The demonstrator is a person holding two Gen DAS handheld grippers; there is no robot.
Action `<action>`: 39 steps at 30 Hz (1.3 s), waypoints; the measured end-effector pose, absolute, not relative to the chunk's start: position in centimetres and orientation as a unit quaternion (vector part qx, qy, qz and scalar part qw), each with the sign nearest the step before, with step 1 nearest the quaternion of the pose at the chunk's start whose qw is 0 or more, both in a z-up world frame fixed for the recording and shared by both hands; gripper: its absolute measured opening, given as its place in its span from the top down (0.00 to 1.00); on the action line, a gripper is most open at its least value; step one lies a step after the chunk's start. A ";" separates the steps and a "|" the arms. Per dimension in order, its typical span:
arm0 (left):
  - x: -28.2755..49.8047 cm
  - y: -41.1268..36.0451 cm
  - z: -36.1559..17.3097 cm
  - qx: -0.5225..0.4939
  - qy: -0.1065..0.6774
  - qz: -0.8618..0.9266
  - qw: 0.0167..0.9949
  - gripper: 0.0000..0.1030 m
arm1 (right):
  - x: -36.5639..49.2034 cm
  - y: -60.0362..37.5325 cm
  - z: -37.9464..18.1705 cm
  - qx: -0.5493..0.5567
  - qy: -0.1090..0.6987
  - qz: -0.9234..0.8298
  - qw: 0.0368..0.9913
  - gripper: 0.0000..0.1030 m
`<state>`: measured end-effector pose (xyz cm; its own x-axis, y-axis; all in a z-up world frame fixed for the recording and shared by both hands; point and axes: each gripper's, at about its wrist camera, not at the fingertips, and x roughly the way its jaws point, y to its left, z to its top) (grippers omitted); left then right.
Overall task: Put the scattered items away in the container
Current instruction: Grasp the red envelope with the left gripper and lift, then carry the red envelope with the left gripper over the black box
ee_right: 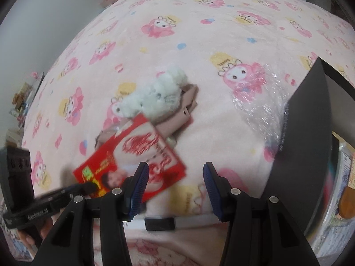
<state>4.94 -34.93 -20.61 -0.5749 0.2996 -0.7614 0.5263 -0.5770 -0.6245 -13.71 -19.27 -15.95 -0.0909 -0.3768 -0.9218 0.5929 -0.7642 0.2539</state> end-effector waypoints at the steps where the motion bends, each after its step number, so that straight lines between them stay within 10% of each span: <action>1: 4.8 -34.9 -20.7 0.460 0.446 -0.763 0.083 0.83 | -13.9 -19.7 -16.4 0.595 0.091 -0.726 0.333 0.51; 12: 4.4 -34.8 -21.3 0.461 0.441 -0.764 0.094 0.70 | -14.5 -23.7 -19.2 0.614 0.120 -0.677 0.388 0.41; 17: 4.3 -34.6 -19.8 0.458 0.413 -0.777 0.126 0.68 | -13.0 -23.2 -19.0 0.621 0.117 -0.656 0.412 0.53; 39: -1.2 -19.7 -5.2 0.402 0.313 -0.860 -0.022 0.68 | -11.0 -2.7 -3.6 0.505 0.014 -0.782 0.364 0.59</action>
<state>-1.16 -19.75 -5.19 -0.6758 0.2889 -0.6781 0.2145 -0.8031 -0.5559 -10.96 -2.67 -3.64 -0.2248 -0.5549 -0.8010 0.5830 -0.7352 0.3457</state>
